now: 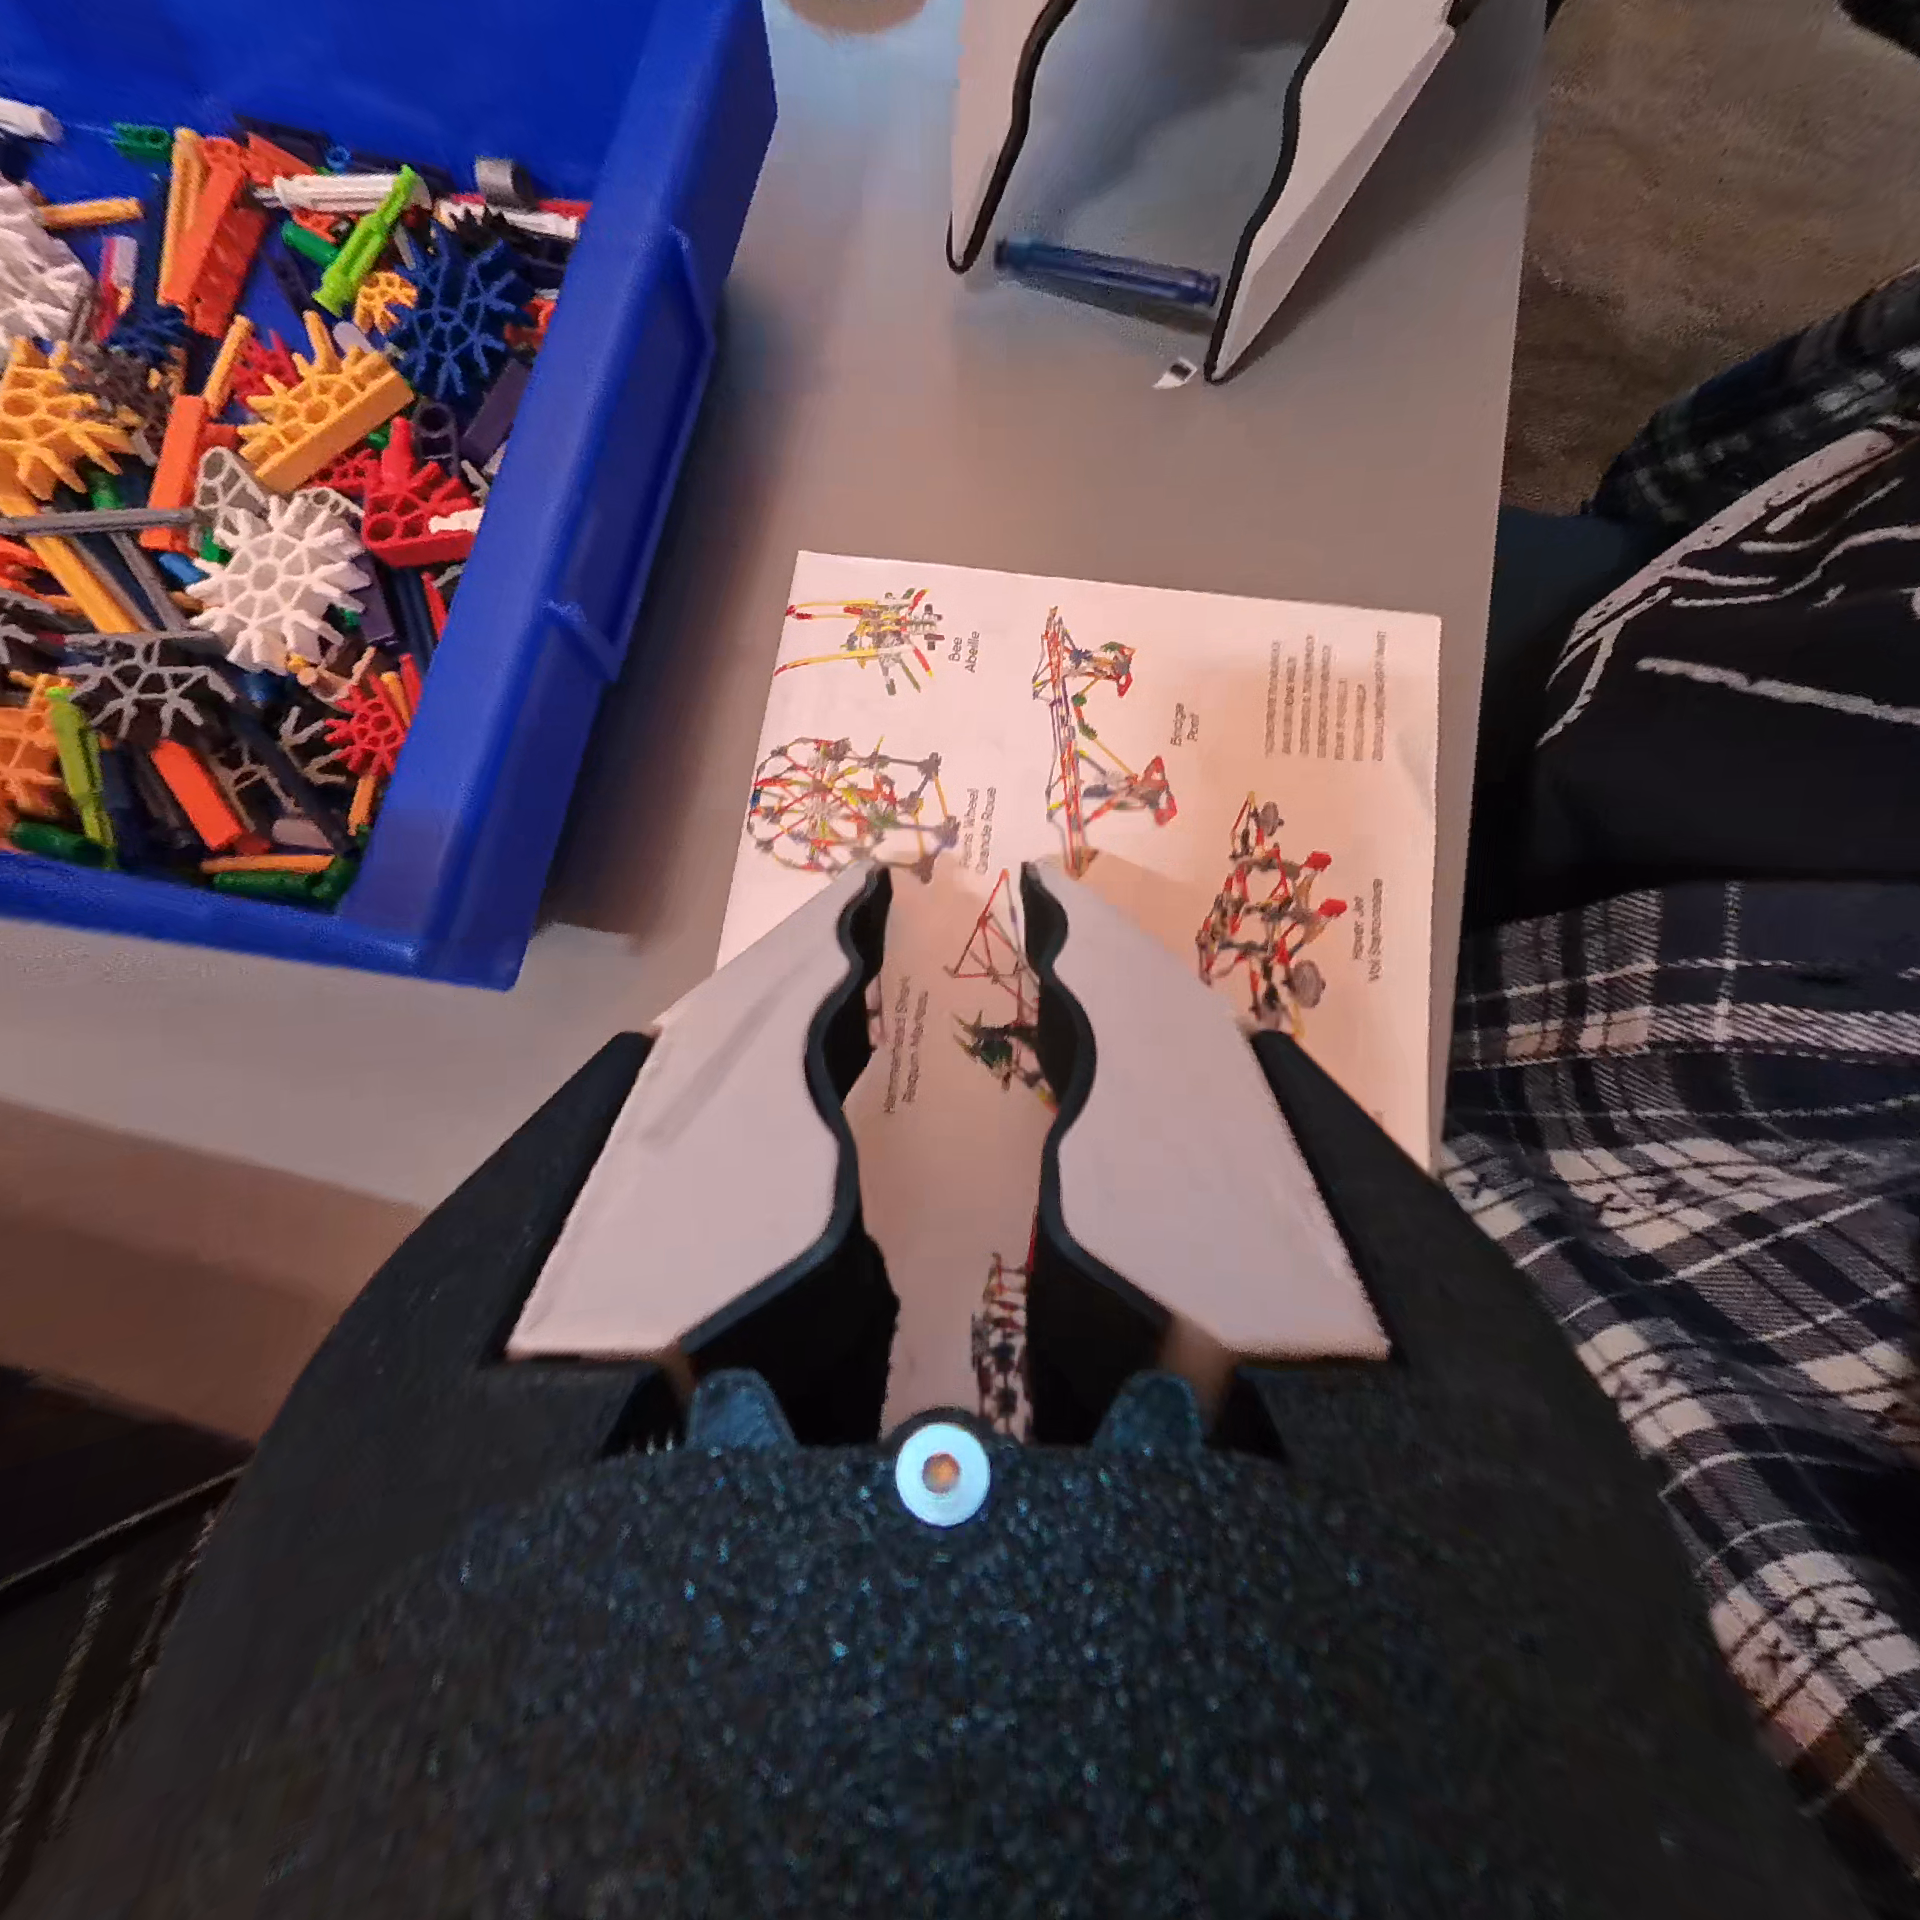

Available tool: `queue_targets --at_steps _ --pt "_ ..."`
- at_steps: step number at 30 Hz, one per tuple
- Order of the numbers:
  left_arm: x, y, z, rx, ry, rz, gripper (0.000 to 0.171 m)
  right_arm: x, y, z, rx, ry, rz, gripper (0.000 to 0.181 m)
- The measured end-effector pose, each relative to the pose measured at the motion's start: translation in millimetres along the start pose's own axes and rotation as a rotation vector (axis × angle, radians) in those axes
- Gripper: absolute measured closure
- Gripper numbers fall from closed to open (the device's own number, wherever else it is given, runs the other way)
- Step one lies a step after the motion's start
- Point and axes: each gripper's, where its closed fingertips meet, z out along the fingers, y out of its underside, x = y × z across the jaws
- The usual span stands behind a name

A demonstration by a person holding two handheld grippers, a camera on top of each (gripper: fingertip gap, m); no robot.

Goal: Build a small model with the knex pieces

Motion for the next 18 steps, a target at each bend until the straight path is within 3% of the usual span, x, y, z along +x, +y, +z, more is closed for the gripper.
queue_targets --at_steps 10,18 --pt "-6.2 0.7 -13.6 0.059 -0.019 0.028 0.147 6.2 -6.4 -12.8 0.076 0.029 0.054 0.115" --pt "-8.8 5.2 -15.7 0.072 -0.008 0.045 0.147 11.0 16.6 -17.0 0.022 0.046 0.122 0.118"
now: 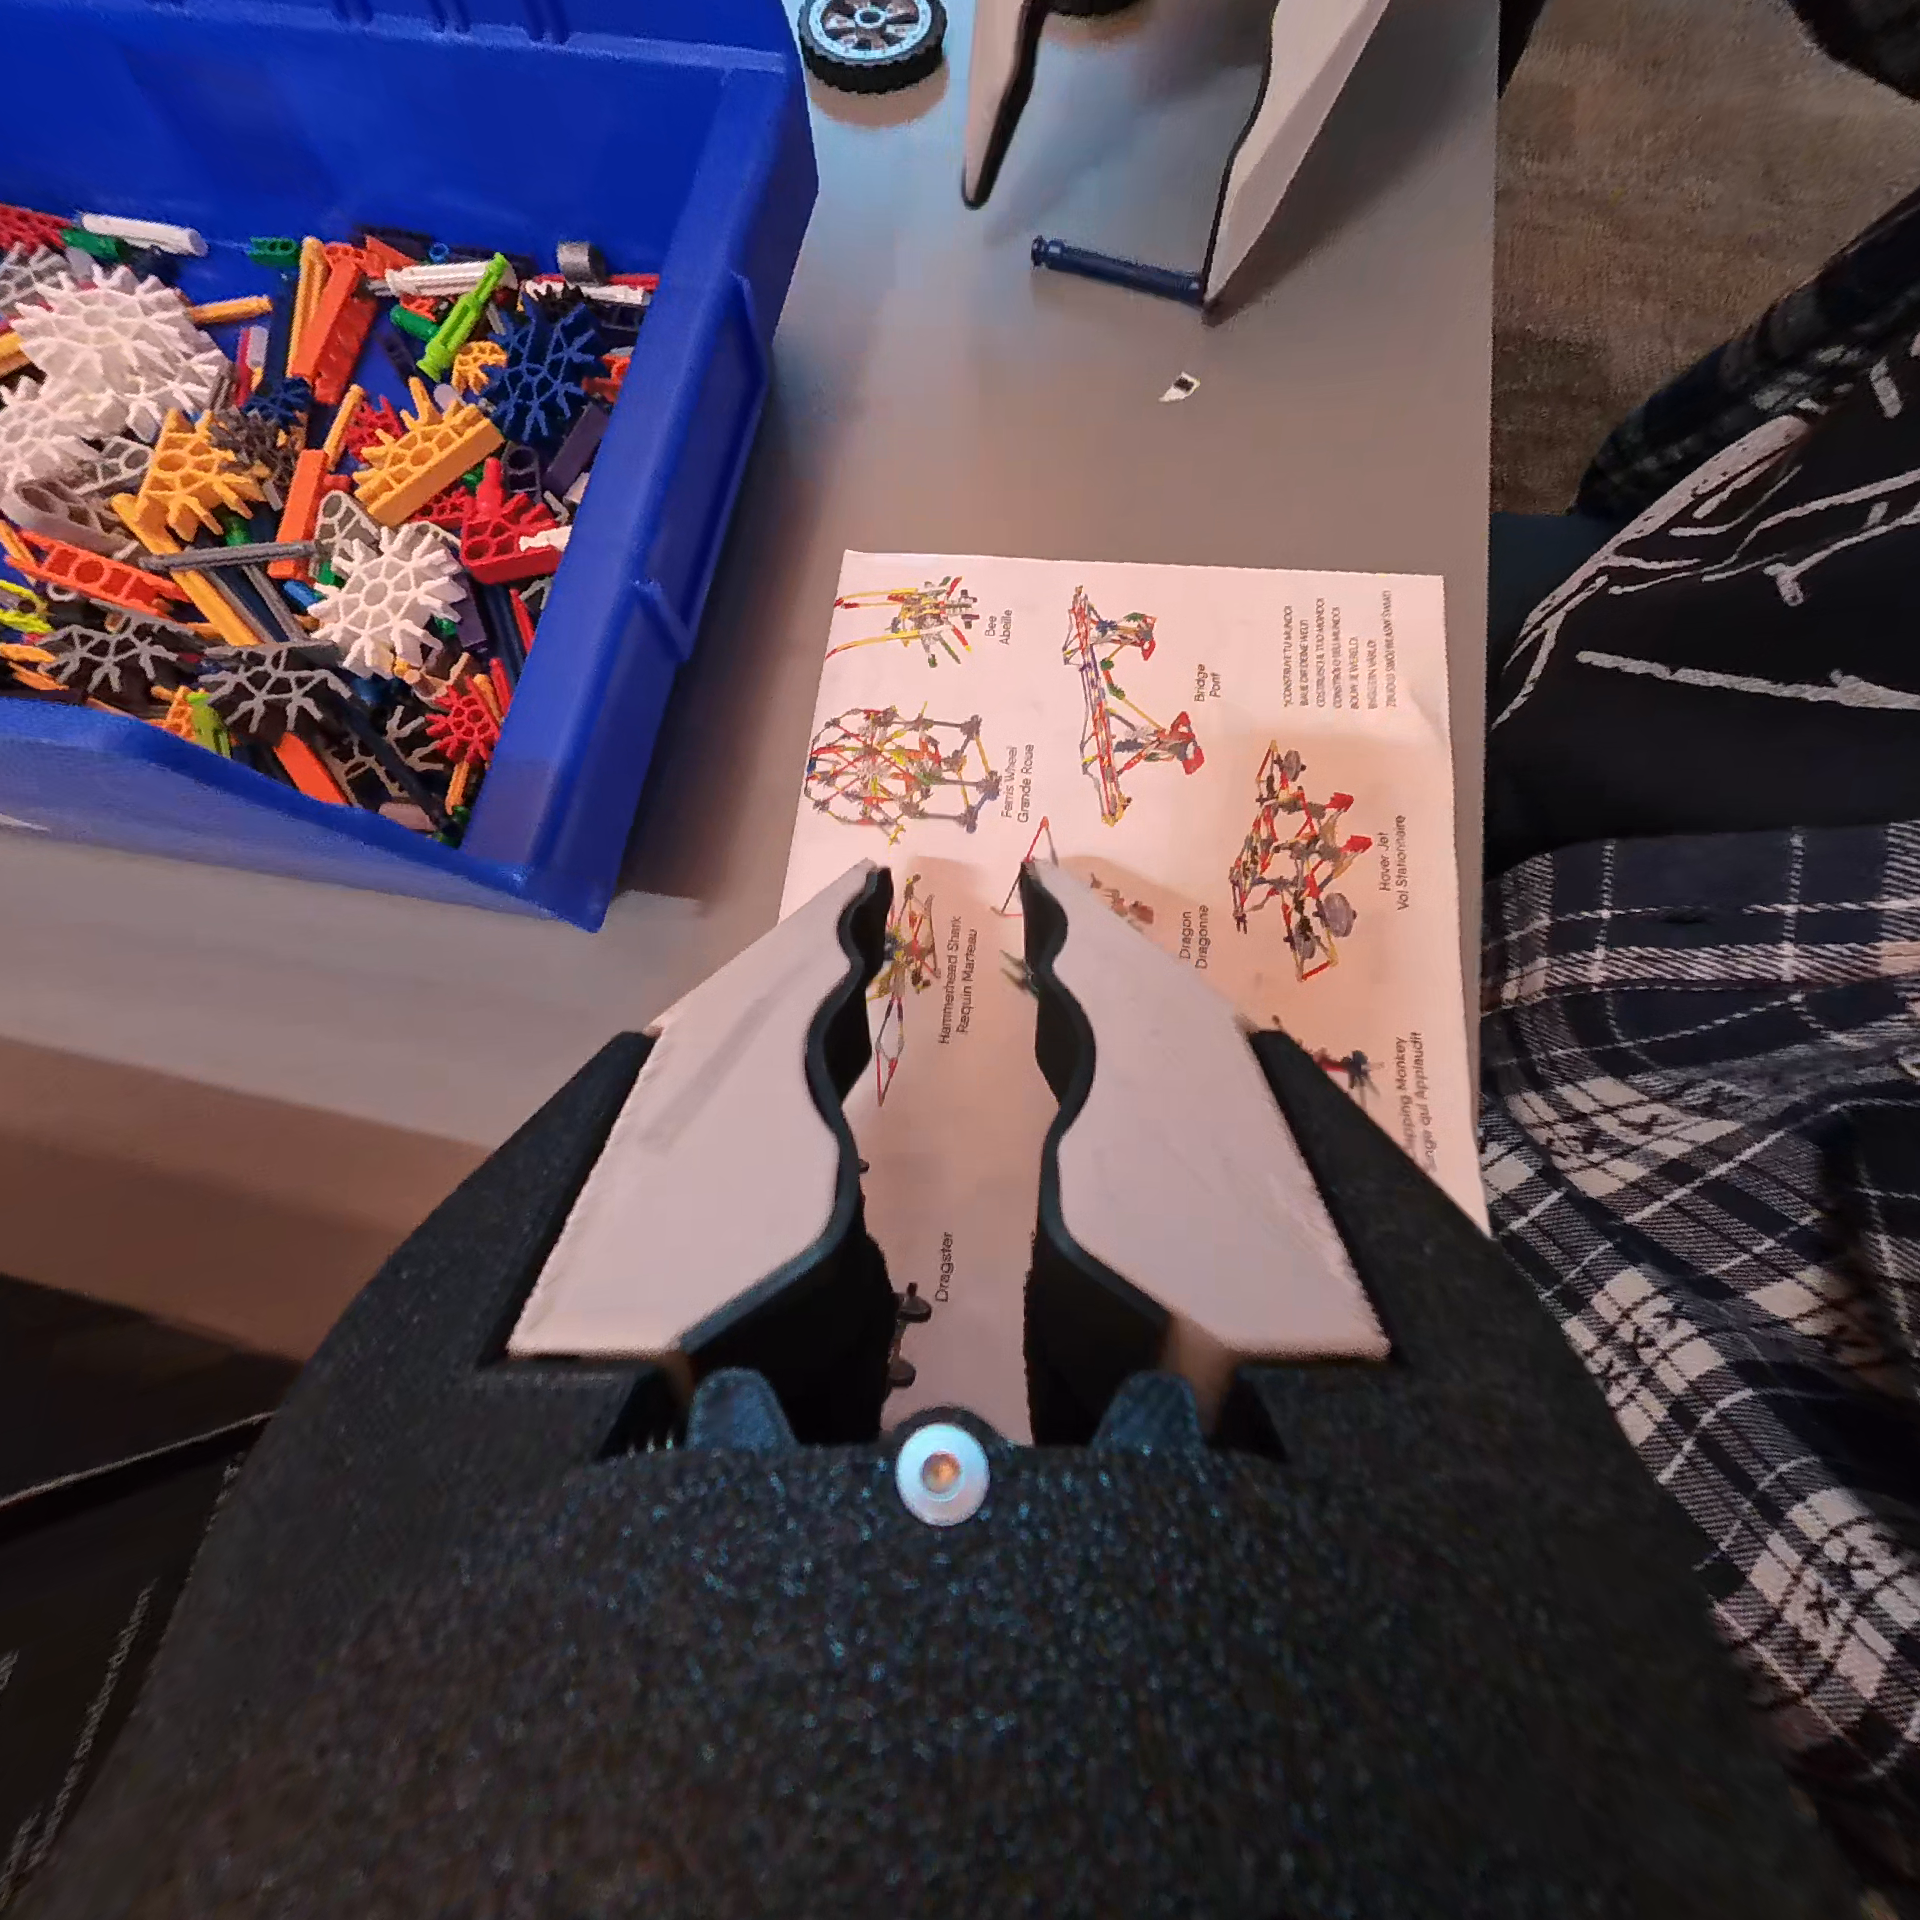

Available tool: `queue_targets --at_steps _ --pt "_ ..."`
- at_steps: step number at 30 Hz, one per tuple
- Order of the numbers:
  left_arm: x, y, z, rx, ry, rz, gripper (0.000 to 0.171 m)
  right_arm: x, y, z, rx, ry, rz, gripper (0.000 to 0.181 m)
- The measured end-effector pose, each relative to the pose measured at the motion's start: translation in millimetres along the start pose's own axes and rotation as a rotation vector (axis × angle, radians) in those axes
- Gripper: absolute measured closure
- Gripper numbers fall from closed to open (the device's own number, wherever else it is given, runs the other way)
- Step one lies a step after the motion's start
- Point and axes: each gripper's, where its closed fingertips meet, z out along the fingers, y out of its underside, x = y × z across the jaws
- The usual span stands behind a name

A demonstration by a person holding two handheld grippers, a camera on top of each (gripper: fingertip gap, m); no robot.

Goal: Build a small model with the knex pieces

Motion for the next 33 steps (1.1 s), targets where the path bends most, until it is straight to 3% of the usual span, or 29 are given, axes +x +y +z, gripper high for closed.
queue_targets --at_steps 7,19,26,33 --pt "-3.3 -2.0 -2.3 0.022 0.005 0.008 0.147 -2.9 13.0 1.5 -0.013 -0.025 0.047 0.125" --pt "-13.5 -32.6 -16.6 0.070 -0.032 0.078 0.147 1.2 16.8 -11.8 0.015 0.025 0.083 0.126" --pt "-8.2 -10.4 -6.6 -0.024 -0.011 0.071 0.147 -2.5 36.1 -15.9 -0.021 0.019 0.126 0.126" --pt "-3.8 8.9 3.8 -0.081 0.009 0.054 0.147 -0.5 35.1 -14.8 -0.002 0.020 0.127 0.131"
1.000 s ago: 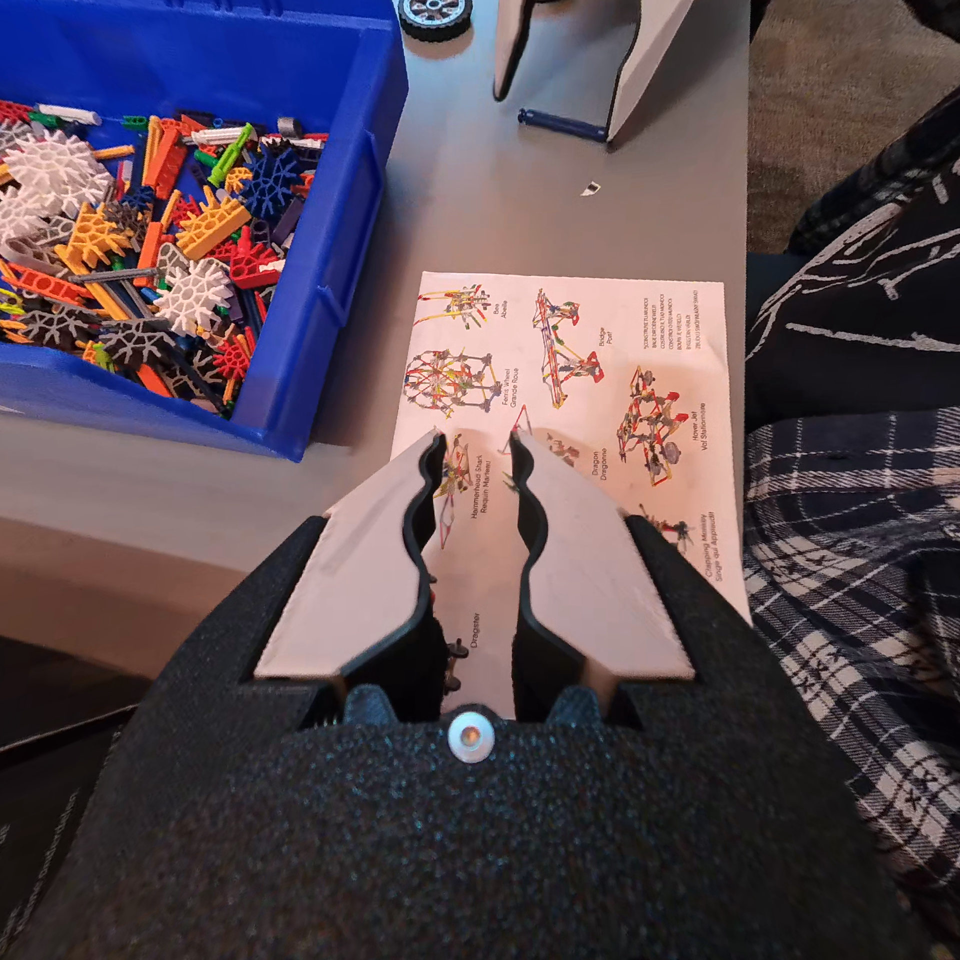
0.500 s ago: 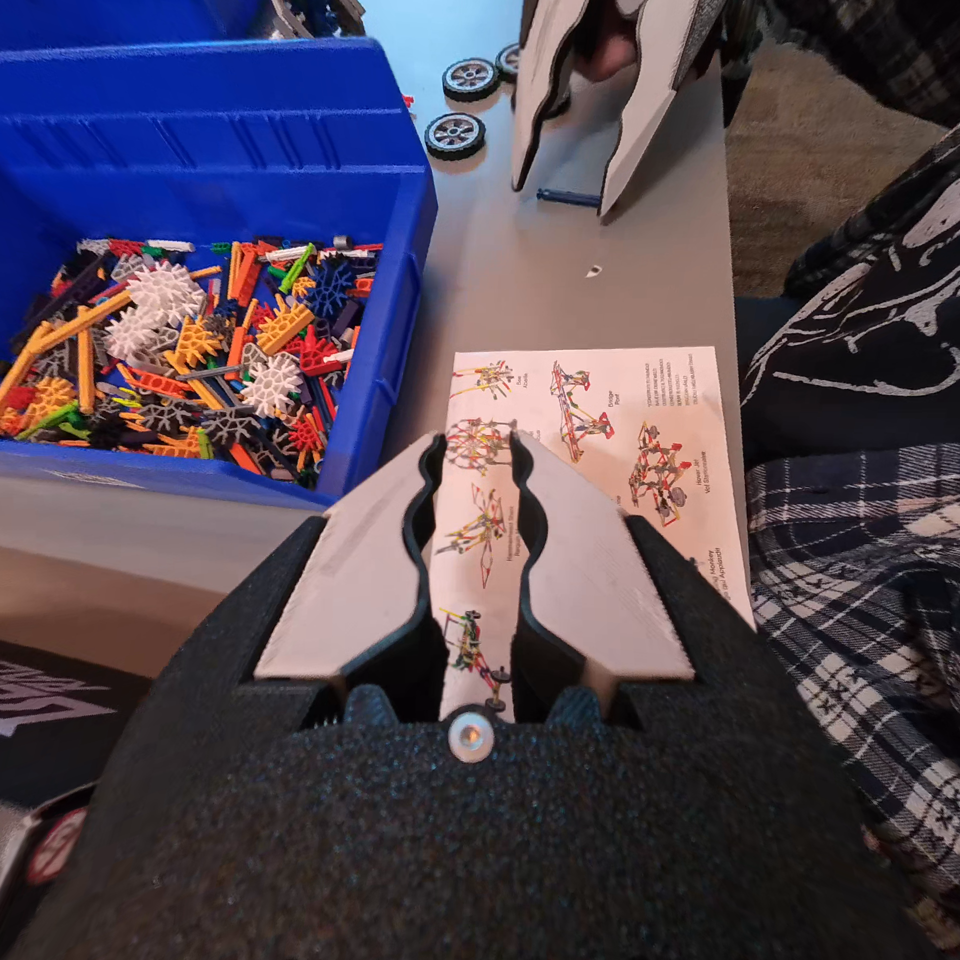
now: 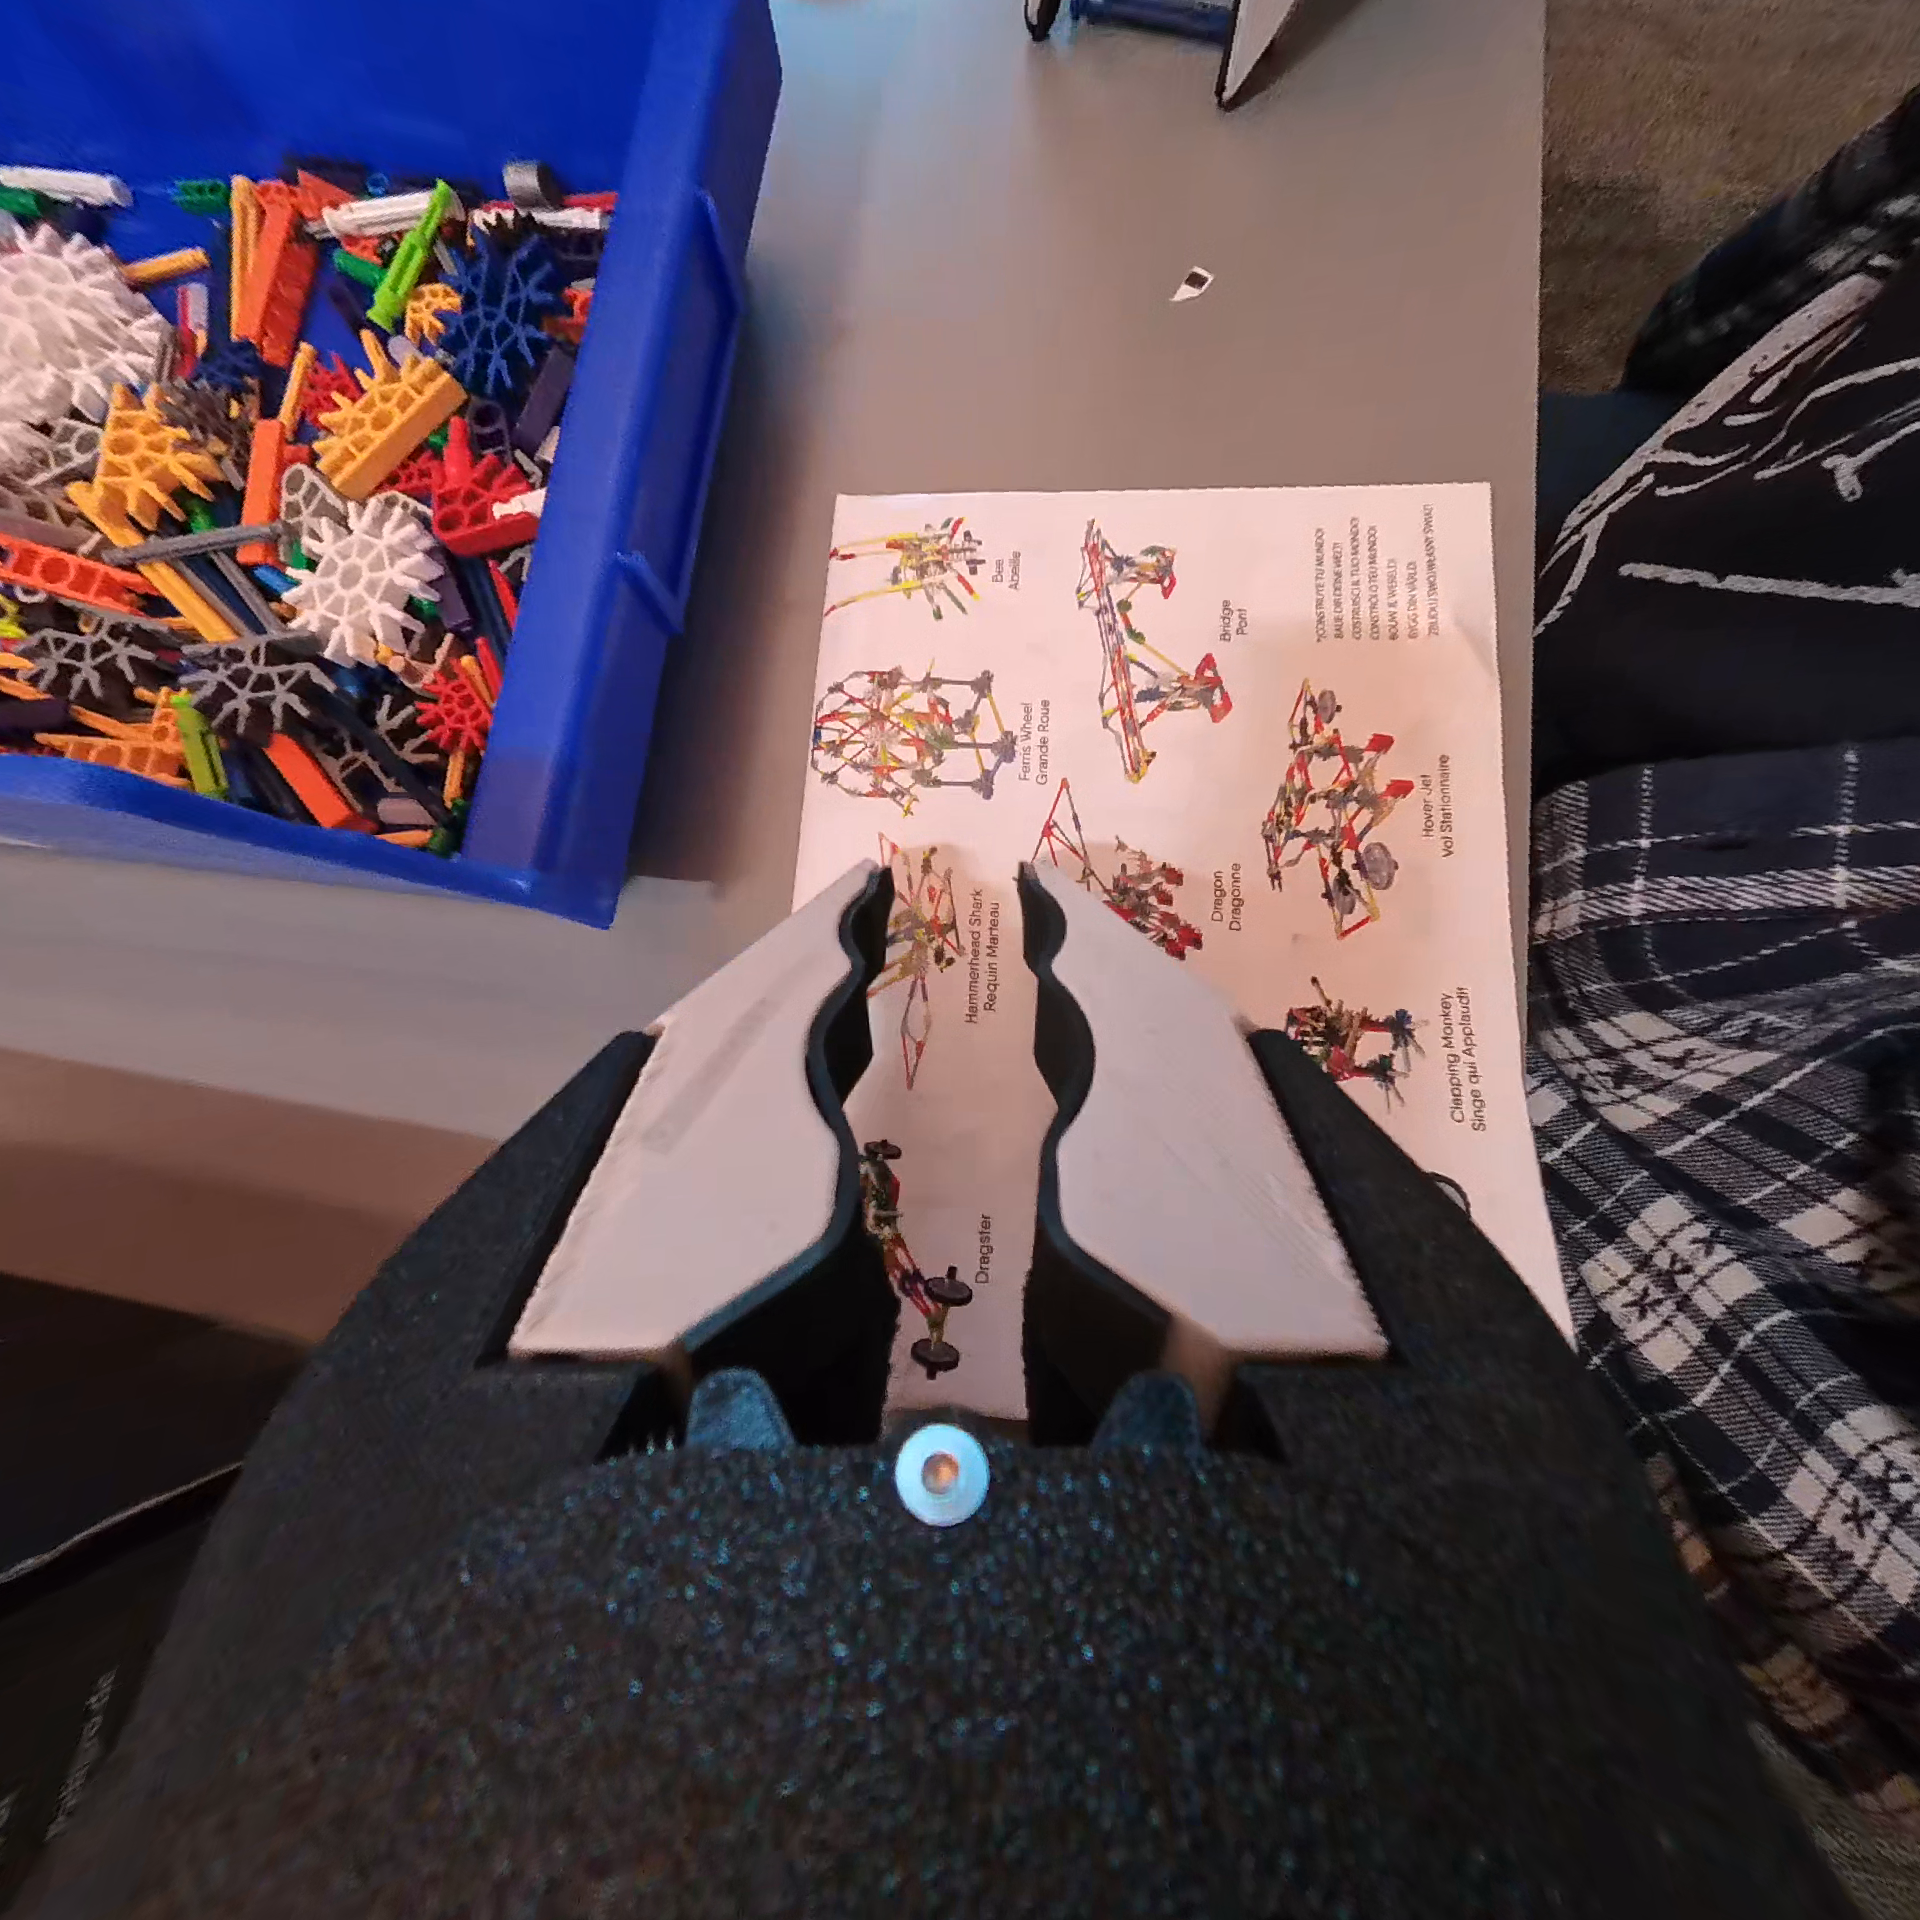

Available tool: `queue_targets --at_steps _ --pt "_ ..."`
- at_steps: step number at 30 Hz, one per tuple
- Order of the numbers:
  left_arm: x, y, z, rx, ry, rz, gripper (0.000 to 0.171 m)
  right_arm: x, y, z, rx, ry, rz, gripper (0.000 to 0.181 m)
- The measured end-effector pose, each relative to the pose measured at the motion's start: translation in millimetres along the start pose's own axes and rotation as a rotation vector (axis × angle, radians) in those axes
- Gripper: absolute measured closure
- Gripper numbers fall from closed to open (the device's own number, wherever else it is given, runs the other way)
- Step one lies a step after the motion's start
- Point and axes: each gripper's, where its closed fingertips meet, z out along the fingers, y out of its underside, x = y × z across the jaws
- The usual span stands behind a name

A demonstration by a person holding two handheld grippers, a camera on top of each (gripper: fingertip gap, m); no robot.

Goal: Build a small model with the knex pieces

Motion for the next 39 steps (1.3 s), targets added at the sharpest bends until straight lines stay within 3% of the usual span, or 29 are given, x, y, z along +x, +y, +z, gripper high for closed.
queue_targets --at_steps 7,14,33,39 --pt "0.6 3.0 0.8 0.008 0.008 -0.006 0.147 1.1 2.2 -17.1 0.008 0.036 0.035 0.127" --pt "1.6 8.9 5.9 -0.006 0.026 -0.011 0.147 4.1 31.7 -26.4 -0.101 0.065 0.117 0.129" --pt "1.8 10.0 9.8 -0.028 0.023 -0.006 0.148 -2.7 21.0 -16.0 -0.034 0.071 0.085 0.137" --pt "1.1 -0.1 3.3 0.036 0.014 0.006 0.147 -0.2 14.4 -15.9 -0.015 0.090 0.070 0.130"
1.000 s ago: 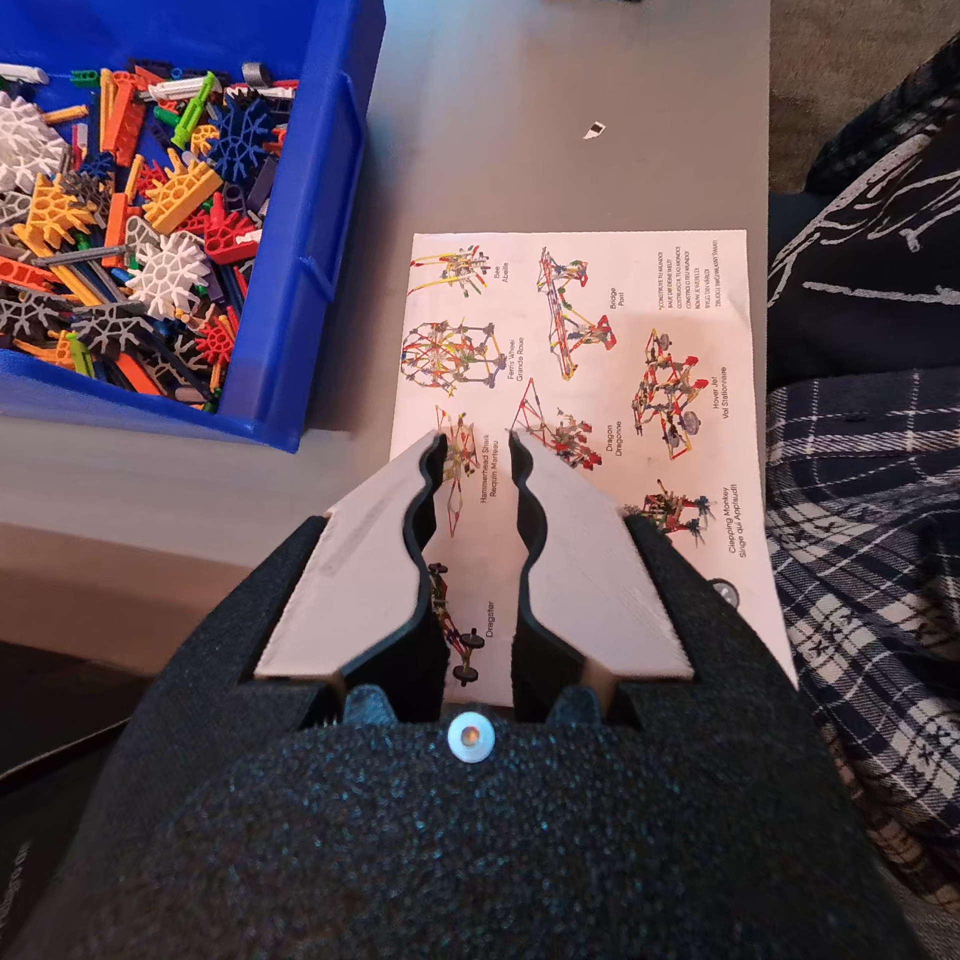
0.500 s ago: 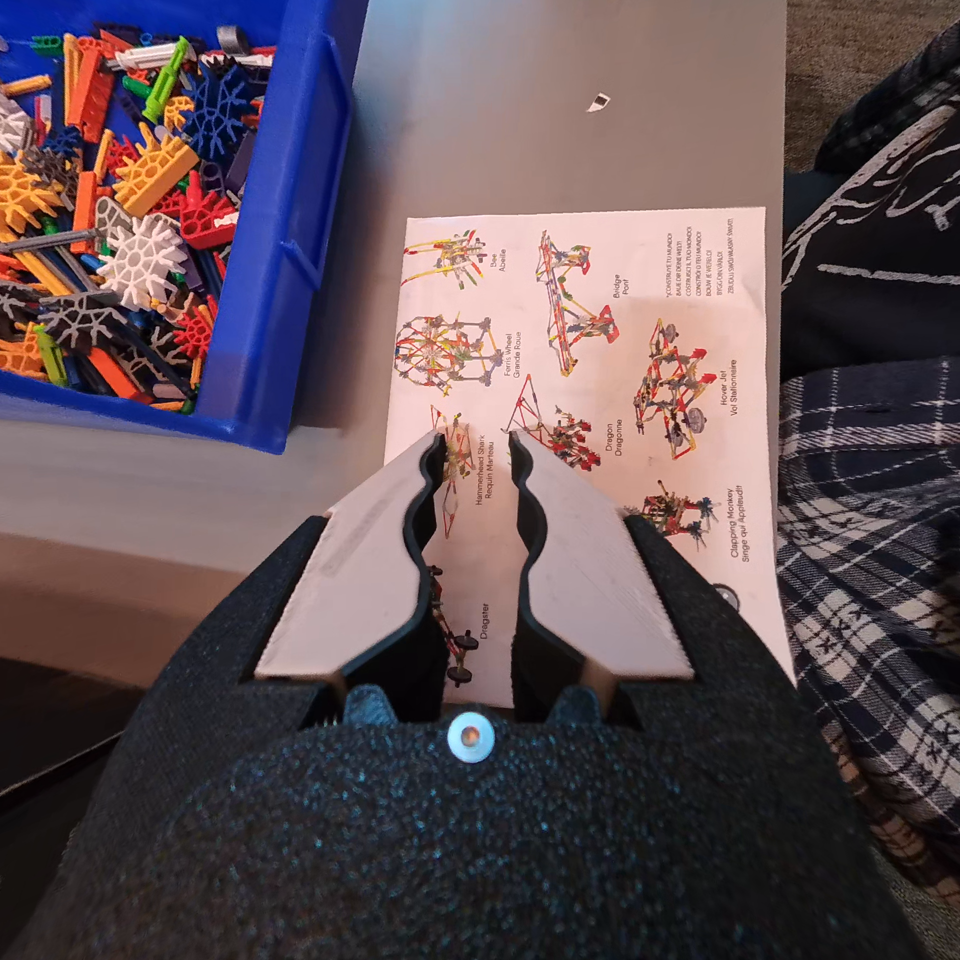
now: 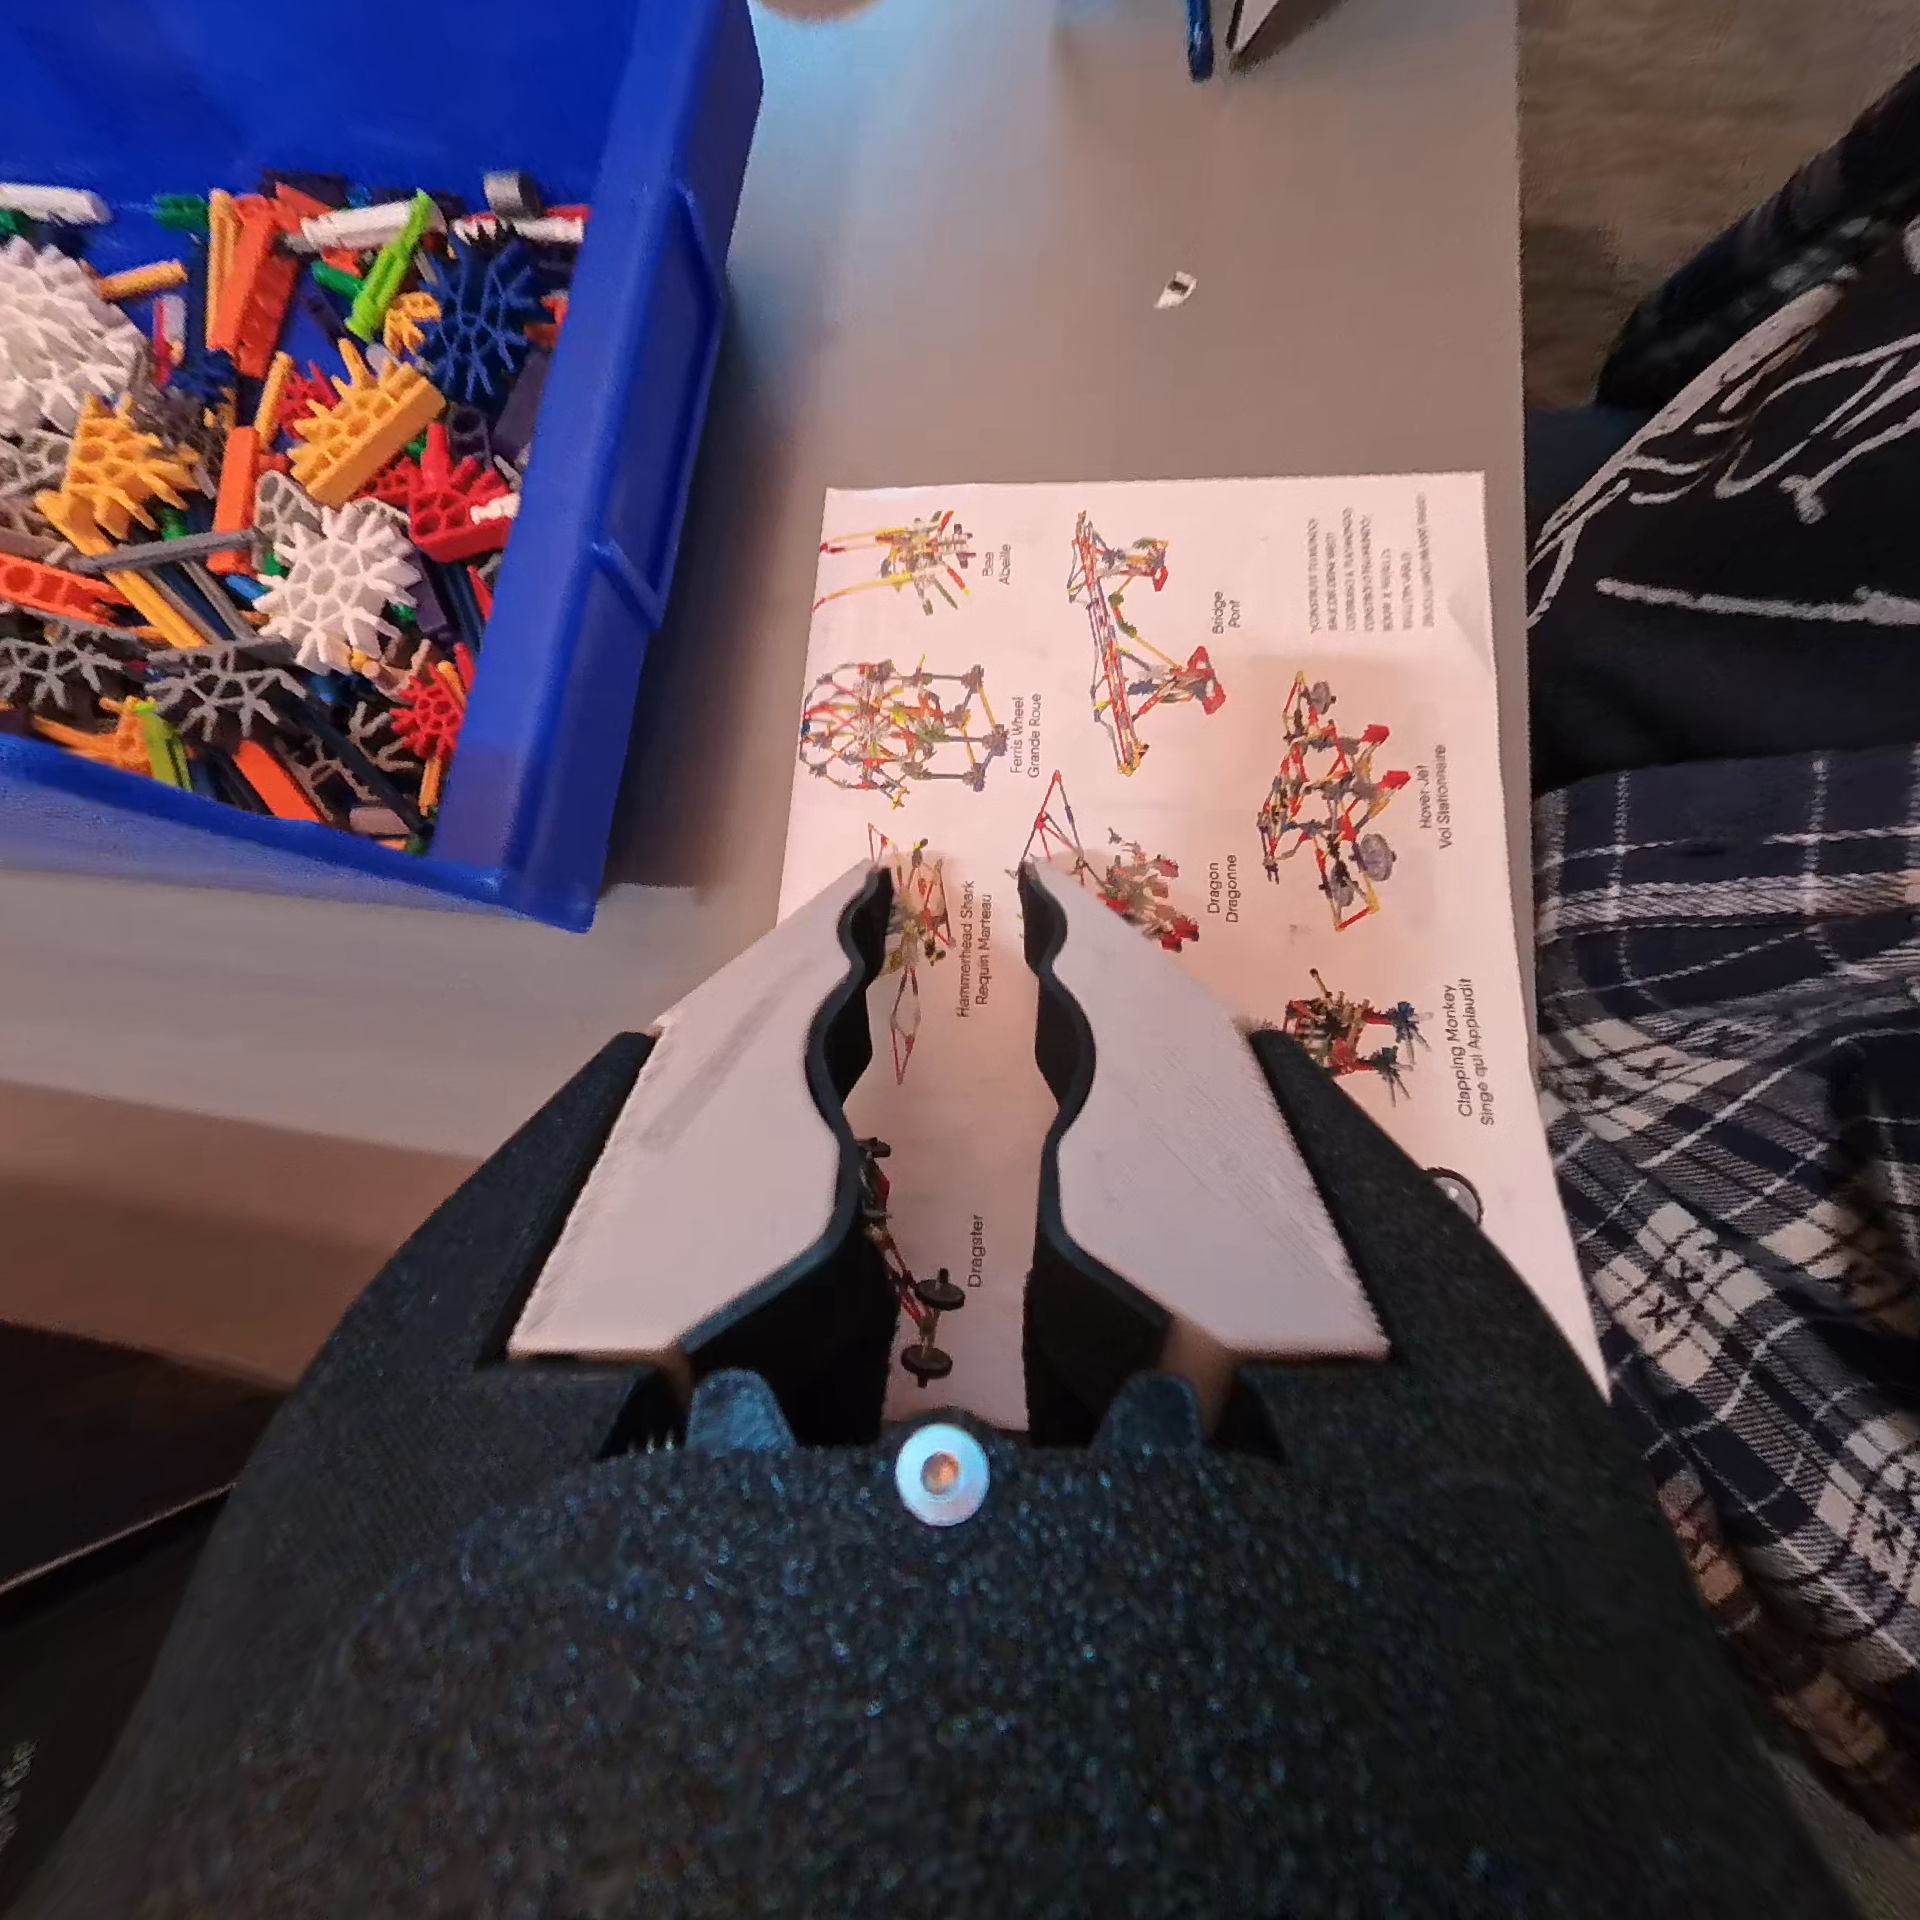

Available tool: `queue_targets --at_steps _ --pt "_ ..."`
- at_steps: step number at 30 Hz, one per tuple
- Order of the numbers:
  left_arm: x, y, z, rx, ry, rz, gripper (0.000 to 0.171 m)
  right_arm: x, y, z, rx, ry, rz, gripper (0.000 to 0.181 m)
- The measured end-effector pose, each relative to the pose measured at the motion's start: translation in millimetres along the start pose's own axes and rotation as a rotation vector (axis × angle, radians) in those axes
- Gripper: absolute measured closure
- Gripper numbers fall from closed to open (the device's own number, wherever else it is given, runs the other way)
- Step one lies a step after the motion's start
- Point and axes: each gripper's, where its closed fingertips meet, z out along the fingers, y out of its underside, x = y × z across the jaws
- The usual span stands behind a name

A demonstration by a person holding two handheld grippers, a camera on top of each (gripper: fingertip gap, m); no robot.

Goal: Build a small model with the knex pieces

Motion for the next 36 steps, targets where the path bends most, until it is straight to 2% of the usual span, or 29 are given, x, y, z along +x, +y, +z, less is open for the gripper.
queue_targets --at_steps 13,27,36 --pt "-0.6 -5.9 -9.7 0.063 -0.020 0.014 0.147 4.4 -6.2 -9.0 0.036 0.008 0.018 0.128" --pt "3.0 -5.8 -12.2 0.059 -0.019 0.019 0.147 4.4 -13.3 -12.7 0.089 0.021 0.014 0.126" --pt "11.2 8.4 -4.7 -0.003 0.006 0.037 0.146 4.5 -14.4 -10.4 0.108 0.017 0.013 0.126"
